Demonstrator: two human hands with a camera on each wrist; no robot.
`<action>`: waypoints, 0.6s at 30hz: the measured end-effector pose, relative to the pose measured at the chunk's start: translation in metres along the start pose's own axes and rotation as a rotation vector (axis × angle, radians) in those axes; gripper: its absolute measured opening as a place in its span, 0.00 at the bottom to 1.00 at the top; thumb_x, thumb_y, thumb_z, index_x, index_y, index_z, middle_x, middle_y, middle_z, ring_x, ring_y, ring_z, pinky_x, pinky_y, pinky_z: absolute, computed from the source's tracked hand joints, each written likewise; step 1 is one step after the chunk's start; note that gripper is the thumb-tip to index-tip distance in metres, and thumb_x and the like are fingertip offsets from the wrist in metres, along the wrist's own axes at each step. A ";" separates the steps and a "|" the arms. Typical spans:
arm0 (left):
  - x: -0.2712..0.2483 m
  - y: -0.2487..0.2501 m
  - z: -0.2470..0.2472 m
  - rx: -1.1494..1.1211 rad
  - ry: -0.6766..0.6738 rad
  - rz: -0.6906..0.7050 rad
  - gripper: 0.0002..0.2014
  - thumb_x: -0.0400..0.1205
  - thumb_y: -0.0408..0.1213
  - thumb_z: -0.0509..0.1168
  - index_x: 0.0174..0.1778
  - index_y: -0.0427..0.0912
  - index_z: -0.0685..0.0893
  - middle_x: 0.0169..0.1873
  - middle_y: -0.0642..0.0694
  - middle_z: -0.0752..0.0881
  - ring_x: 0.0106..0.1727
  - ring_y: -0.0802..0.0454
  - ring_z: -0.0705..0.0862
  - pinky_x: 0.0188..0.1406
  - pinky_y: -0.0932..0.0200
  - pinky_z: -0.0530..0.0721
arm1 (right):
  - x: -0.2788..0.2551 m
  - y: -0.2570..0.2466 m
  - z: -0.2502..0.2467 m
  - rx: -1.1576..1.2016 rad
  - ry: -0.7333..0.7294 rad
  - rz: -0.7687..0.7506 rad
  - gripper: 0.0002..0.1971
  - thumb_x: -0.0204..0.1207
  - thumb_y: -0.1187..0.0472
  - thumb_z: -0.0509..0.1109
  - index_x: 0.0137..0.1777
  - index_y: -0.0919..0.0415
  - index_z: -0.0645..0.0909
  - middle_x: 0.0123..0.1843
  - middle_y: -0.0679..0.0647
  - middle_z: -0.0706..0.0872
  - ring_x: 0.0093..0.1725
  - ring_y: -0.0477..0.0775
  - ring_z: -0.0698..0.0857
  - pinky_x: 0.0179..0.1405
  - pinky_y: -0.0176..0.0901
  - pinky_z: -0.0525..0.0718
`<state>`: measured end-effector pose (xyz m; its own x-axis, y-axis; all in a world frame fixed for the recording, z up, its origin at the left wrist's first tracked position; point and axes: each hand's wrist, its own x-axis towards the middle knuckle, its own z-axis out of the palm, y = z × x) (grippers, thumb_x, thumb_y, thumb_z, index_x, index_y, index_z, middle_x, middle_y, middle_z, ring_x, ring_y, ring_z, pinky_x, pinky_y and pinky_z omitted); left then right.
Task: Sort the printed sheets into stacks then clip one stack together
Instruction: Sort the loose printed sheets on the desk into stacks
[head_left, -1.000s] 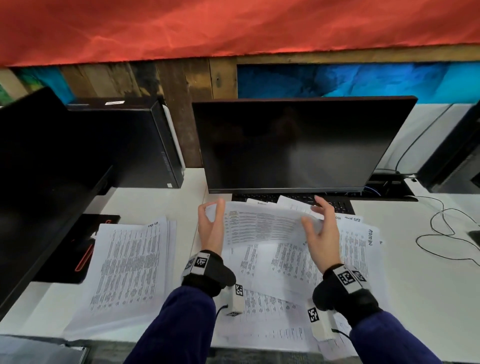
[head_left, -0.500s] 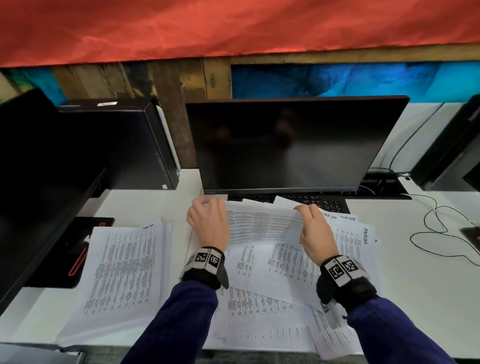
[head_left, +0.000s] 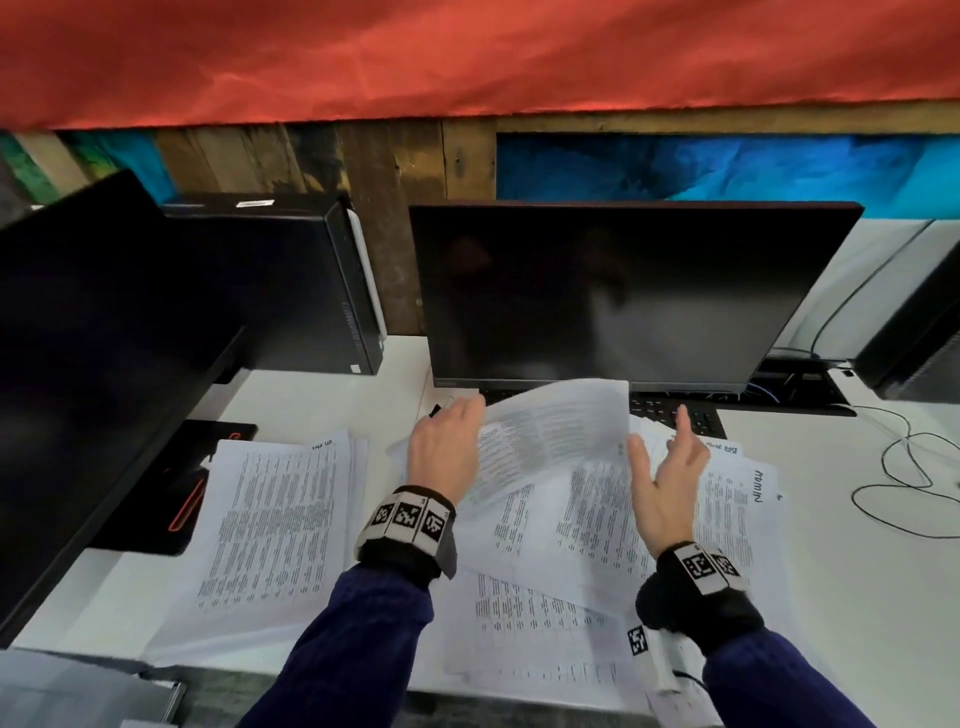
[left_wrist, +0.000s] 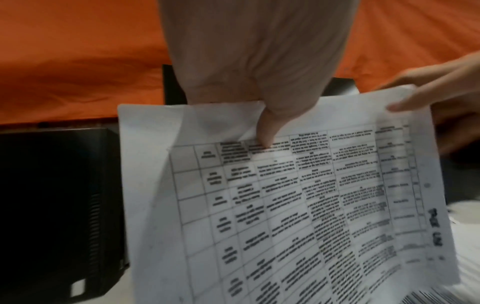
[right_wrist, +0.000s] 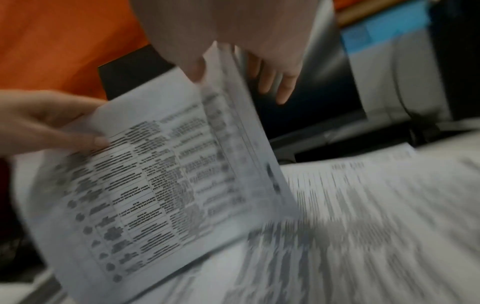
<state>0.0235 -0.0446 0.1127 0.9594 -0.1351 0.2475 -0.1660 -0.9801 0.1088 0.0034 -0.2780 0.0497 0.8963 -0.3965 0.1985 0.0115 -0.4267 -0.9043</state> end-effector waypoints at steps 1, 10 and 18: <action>-0.005 -0.014 -0.002 -0.091 -0.012 -0.100 0.12 0.82 0.26 0.55 0.59 0.43 0.72 0.49 0.46 0.83 0.47 0.44 0.84 0.42 0.55 0.73 | -0.006 0.007 0.003 0.017 -0.030 0.099 0.34 0.81 0.42 0.60 0.83 0.46 0.51 0.79 0.55 0.57 0.78 0.56 0.63 0.78 0.57 0.64; -0.095 -0.203 0.016 -0.802 -0.326 -0.802 0.15 0.82 0.32 0.59 0.65 0.41 0.78 0.58 0.44 0.84 0.59 0.44 0.82 0.63 0.52 0.77 | -0.083 0.064 0.042 -0.833 -0.623 0.111 0.26 0.78 0.39 0.51 0.75 0.45 0.66 0.79 0.56 0.65 0.76 0.60 0.66 0.74 0.62 0.63; -0.148 -0.290 0.036 -0.534 -0.490 -0.959 0.18 0.81 0.31 0.61 0.67 0.32 0.78 0.64 0.34 0.82 0.59 0.41 0.81 0.54 0.58 0.74 | -0.089 0.063 0.052 -0.879 -0.598 0.141 0.26 0.81 0.42 0.54 0.78 0.44 0.62 0.83 0.56 0.58 0.81 0.60 0.58 0.78 0.65 0.57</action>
<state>-0.0620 0.2547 0.0097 0.7095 0.4624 -0.5319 0.7007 -0.5435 0.4622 -0.0530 -0.2274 -0.0441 0.9391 -0.1267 -0.3195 -0.2179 -0.9384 -0.2682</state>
